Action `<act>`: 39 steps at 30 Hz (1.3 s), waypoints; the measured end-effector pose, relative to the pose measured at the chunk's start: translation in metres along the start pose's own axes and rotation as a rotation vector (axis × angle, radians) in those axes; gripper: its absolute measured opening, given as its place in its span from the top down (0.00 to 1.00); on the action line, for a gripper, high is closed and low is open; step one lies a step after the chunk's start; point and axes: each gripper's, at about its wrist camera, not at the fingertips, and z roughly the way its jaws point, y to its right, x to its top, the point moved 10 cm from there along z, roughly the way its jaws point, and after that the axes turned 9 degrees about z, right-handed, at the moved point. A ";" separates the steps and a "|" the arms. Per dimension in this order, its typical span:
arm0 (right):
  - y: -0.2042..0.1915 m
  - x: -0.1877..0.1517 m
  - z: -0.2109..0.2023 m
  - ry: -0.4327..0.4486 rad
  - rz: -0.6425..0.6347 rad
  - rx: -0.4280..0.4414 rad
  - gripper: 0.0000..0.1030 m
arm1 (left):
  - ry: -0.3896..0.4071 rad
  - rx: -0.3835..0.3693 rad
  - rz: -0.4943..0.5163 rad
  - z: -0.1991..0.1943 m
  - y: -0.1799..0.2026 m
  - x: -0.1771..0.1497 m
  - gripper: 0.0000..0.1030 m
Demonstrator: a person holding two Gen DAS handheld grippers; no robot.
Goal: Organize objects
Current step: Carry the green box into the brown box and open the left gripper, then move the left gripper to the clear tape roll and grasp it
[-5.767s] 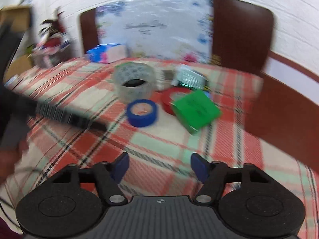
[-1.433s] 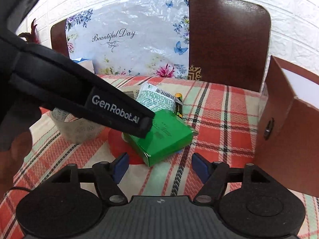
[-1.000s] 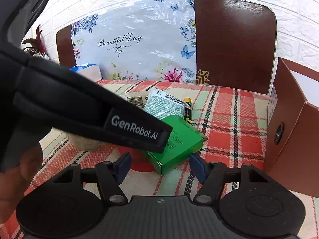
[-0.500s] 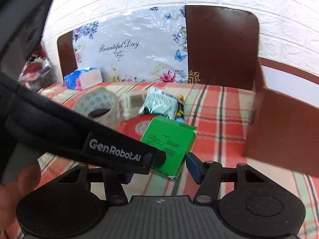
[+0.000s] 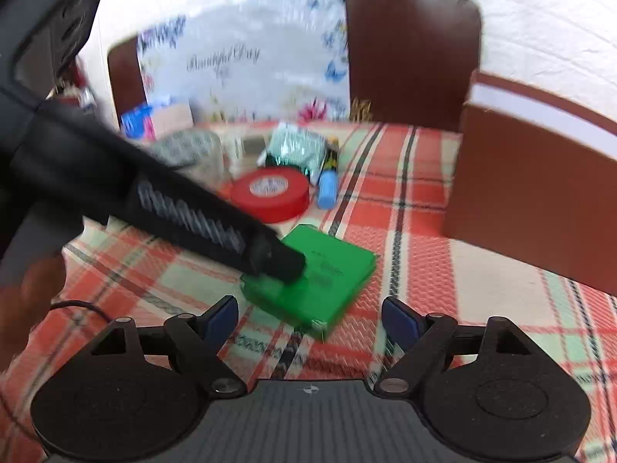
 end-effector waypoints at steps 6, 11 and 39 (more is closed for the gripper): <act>-0.002 0.021 -0.033 0.136 -0.053 -0.036 0.29 | 0.070 -0.010 0.043 -0.033 0.024 0.026 0.67; 0.029 0.074 -0.090 0.398 -0.147 -0.200 0.29 | 0.260 -0.029 0.174 -0.074 0.078 0.096 0.67; 0.235 0.080 -0.099 0.377 0.179 -0.395 0.19 | 0.247 -0.085 0.365 0.037 0.201 0.168 0.55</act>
